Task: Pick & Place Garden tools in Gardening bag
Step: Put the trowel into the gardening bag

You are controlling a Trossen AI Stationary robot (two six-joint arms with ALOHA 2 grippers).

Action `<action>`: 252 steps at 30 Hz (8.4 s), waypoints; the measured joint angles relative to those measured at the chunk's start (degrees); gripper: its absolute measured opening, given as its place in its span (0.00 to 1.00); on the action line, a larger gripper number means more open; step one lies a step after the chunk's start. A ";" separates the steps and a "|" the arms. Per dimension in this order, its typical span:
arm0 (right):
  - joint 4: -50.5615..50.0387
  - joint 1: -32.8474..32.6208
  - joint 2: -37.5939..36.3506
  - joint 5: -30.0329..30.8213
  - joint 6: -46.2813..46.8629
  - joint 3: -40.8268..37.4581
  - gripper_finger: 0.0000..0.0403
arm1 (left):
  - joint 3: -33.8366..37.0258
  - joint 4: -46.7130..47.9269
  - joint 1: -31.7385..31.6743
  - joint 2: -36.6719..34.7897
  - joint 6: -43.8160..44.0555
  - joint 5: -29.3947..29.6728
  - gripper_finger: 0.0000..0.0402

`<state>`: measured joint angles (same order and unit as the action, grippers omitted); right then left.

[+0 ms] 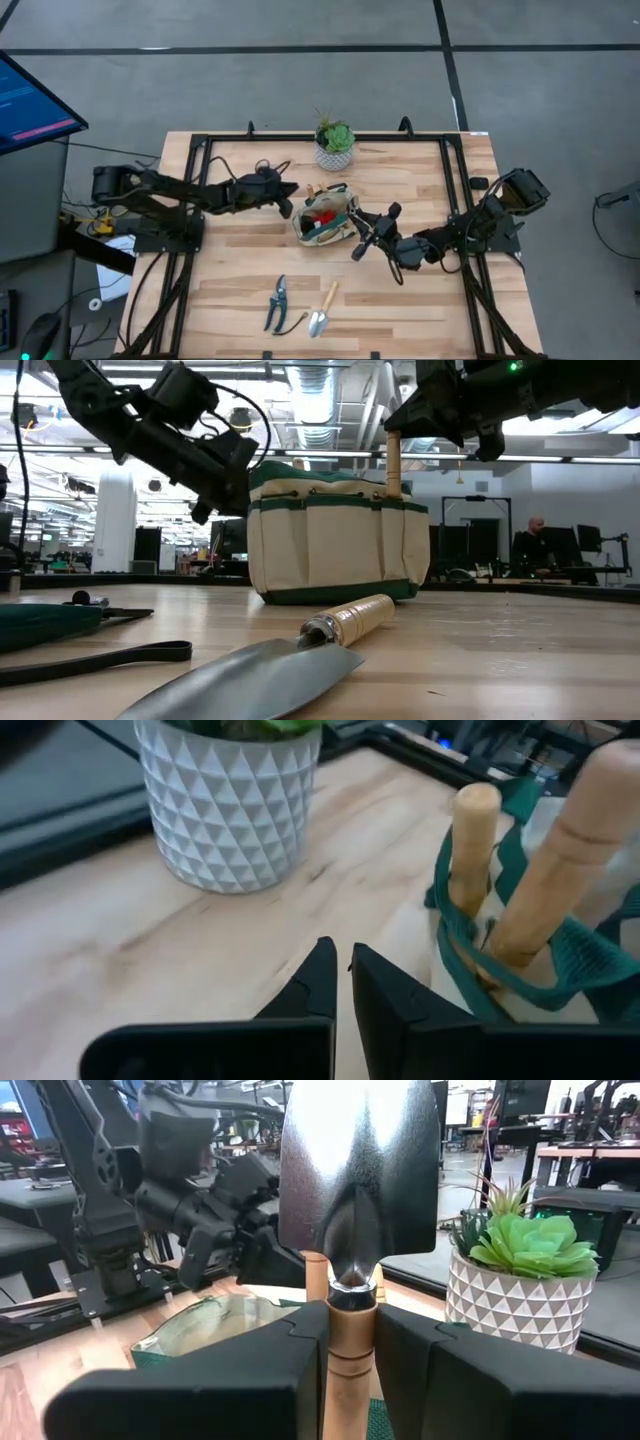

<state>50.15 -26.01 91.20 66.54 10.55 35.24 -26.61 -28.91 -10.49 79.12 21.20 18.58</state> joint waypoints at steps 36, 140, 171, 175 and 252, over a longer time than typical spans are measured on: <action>8.85 3.46 9.38 -1.25 -4.86 2.06 0.11 | 0.00 -6.51 1.47 1.93 1.57 -11.05 0.01; -63.98 -8.47 6.81 -63.36 100.09 28.02 0.33 | 0.07 17.00 1.47 -39.89 0.50 -13.04 0.01; -86.50 -0.42 22.53 -58.94 109.58 47.58 0.27 | 0.07 18.06 1.52 -42.61 -0.31 -17.93 0.01; -84.16 -0.34 24.12 -58.66 109.74 47.67 0.27 | 0.07 18.19 1.50 -42.61 -0.38 -17.91 0.01; -76.42 2.89 12.28 2.71 37.32 50.10 0.13 | 0.07 20.03 1.50 -42.64 0.06 -18.13 0.01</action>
<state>-26.27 -23.12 103.48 69.25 47.87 85.34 -26.55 -8.88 -8.99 36.48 21.26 0.45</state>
